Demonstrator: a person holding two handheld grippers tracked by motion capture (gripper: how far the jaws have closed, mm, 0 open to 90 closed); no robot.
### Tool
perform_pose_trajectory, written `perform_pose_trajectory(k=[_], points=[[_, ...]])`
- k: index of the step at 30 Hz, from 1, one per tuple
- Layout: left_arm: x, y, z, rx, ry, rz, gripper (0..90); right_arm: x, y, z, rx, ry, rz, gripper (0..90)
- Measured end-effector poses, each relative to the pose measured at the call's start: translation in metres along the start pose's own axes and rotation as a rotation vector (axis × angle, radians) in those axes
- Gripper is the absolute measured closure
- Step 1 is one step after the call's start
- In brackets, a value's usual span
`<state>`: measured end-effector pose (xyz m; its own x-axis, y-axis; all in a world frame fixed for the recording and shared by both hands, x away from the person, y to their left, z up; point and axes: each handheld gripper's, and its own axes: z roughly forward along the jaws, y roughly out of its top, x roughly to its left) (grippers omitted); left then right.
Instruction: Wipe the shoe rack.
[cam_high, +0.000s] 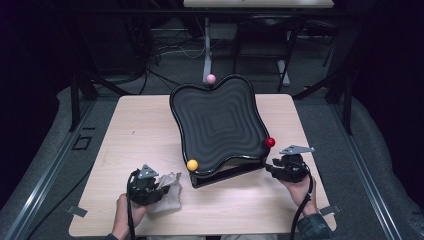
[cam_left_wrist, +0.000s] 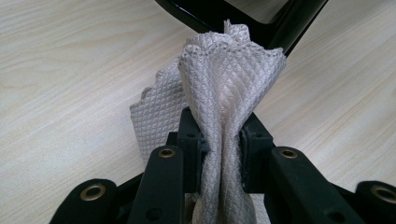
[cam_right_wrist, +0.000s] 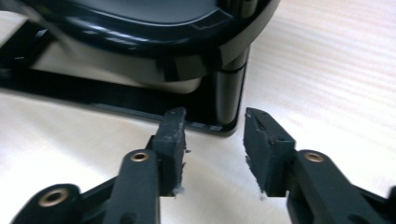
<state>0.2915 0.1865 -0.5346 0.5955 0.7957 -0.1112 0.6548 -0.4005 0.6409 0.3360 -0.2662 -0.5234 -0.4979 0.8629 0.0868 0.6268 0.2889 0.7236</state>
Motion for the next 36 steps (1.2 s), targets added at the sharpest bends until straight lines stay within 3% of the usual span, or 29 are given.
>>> perform_pose_trajectory(k=[5, 6, 8, 9, 10, 15, 23, 25, 27, 36], points=[[-0.001, 0.001, 0.002, 0.006, 0.001, 0.01, 74.3, 0.006, 0.007, -0.027, -0.08, 0.019, -0.003, 55.7], [-0.001, 0.001, 0.002, 0.006, 0.001, 0.011, 74.3, 0.008, 0.011, -0.031, -0.094, -0.036, -0.003, 55.7], [-0.002, 0.001, 0.003, 0.007, 0.002, 0.017, 74.3, 0.009, 0.018, -0.034, -0.121, -0.016, -0.004, 55.7], [-0.003, 0.001, 0.003, 0.008, 0.001, 0.014, 74.3, 0.01, 0.021, -0.034, -0.122, -0.056, 0.001, 55.7], [-0.003, 0.001, 0.003, 0.009, 0.002, 0.016, 74.2, 0.01, 0.023, -0.031, -0.151, -0.049, 0.012, 55.8], [-0.001, 0.002, 0.002, 0.003, 0.003, 0.01, 74.2, 0.007, 0.034, -0.024, -0.143, -0.068, 0.012, 58.9], [0.0, 0.002, 0.0, -0.003, 0.001, 0.016, 74.3, 0.002, 0.05, -0.009, -0.138, -0.079, 0.008, 56.8], [0.001, 0.002, 0.0, -0.009, 0.003, 0.017, 74.2, 0.001, 0.053, -0.005, -0.13, -0.063, 0.005, 58.3], [0.001, 0.003, 0.0, -0.007, 0.001, 0.019, 74.3, 0.001, 0.056, -0.001, -0.13, -0.086, -0.013, 59.0], [-0.001, 0.004, 0.001, -0.001, 0.002, 0.023, 74.2, -0.004, 0.067, 0.013, -0.144, -0.057, -0.046, 59.4]])
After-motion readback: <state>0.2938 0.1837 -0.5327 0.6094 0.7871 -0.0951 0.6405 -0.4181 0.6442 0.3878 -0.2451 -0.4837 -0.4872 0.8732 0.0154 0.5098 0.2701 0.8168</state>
